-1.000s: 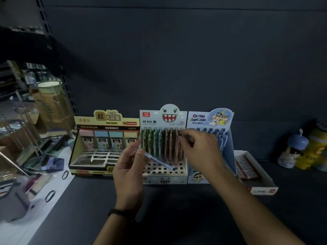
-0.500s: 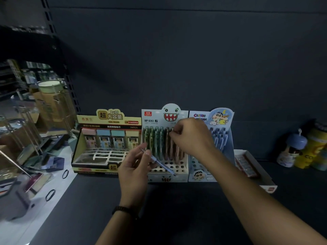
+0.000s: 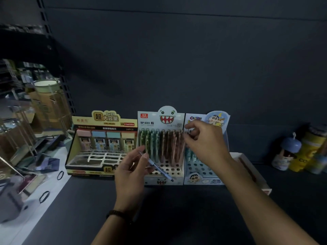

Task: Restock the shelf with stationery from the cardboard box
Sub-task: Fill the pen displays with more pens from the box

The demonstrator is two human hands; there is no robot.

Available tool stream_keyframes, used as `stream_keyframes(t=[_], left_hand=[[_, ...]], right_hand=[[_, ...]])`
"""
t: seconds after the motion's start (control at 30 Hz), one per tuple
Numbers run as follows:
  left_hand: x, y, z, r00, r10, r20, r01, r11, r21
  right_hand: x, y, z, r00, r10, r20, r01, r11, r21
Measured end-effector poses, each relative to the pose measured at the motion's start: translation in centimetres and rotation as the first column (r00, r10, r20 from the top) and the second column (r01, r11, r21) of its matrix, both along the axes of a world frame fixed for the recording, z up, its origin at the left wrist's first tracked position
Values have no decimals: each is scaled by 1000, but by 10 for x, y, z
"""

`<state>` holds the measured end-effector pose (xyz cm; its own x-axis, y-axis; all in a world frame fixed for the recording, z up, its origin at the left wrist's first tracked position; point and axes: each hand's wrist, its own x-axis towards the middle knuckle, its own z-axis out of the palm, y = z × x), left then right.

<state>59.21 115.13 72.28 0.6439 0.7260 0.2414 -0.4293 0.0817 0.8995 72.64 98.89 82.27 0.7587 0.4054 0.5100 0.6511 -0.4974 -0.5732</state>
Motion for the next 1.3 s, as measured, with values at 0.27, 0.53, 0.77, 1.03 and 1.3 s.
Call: stream_keyframes(t=[0.27,0.53,0.77,1.03,1.3], left_hand=[[0,2,0,1000,7,-19,-6,1000,10],[0,0,2,1000,15,-20,-15,1000,-16],[-2,-11,11,996,-54,64,66,978,-199],[23,-73,28,984,-165,72,178,953,-246],[43,-113,20,978,-130,-163,173,941,292]], right_hand=[[0,12,-8,997,21,76,-18,999,-41],[-1,15,-17,995,34,97,-15,982,-186],[-14,-22,-29,997,11,-80,-3,996,92],[-26,-68,-52,813,323,-485,209,615,760],[-2,-97,-45,827,258,-499,287,568,771]])
